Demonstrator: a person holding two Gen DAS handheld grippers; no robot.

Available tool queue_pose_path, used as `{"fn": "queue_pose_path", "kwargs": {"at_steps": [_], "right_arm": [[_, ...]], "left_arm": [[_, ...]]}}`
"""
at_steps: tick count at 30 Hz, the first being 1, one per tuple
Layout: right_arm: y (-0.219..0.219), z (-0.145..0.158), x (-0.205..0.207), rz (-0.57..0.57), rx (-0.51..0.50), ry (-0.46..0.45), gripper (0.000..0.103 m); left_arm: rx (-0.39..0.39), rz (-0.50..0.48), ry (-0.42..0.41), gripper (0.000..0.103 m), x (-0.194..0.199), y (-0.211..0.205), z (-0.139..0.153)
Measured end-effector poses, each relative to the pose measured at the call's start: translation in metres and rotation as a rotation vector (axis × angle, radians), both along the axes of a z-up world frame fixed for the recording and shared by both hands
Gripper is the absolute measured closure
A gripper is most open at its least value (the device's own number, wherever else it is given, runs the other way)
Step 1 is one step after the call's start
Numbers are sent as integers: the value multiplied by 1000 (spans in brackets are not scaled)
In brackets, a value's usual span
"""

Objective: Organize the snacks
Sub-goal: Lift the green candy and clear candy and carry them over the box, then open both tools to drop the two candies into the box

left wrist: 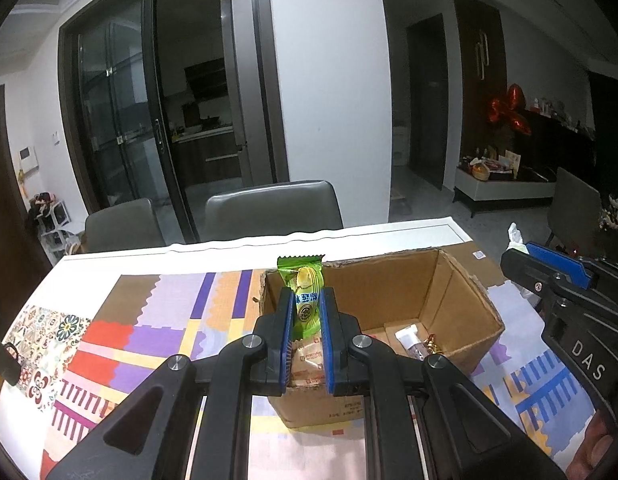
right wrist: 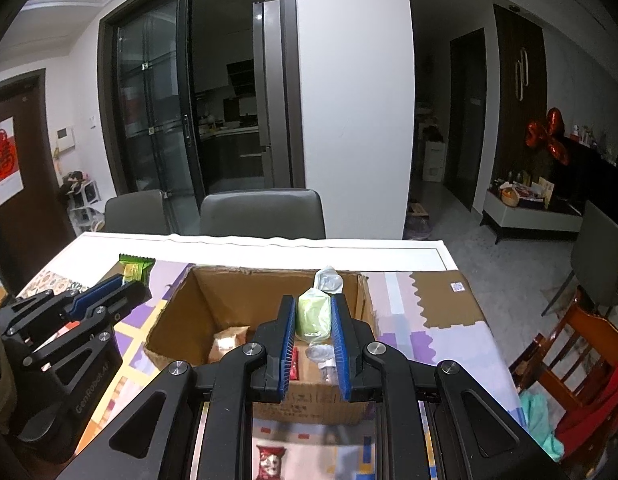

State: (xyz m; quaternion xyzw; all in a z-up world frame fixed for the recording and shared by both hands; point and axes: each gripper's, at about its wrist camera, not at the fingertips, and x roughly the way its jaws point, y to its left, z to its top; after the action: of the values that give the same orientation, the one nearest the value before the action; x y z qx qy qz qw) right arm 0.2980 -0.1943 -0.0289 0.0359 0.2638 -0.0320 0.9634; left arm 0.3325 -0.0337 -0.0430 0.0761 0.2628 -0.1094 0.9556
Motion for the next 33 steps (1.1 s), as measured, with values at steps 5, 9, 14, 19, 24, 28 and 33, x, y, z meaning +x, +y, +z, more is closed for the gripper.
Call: {"fn": "queue_pose_path", "kwargs": {"at_steps": [5,9,14,19,24,28,33], "right_arm": [[0,-1,6,-1,-2,0,84],[0,-1,16,-3,0,3,84],[1,-4,27,-1,2,10,84],[-1,-9,38,-1,4,19,84],[-3,-15,46,-2,11,32,84],[-2,-20,52,1,13,41,84],[-3,-23,61,5,18,51,84]], "left_arm": [[-6,5,5,89,8,-1,-2],[-7,7,12,89,15,-2,-3],[-13,11,21,89,26,-2,-6],[-10,14,28,89,34,-3,-11],[-13,17,41,89,43,-3,-16],[-15,19,50,89,48,-5,-20],[-9,23,48,88,51,-7,-21]]}}
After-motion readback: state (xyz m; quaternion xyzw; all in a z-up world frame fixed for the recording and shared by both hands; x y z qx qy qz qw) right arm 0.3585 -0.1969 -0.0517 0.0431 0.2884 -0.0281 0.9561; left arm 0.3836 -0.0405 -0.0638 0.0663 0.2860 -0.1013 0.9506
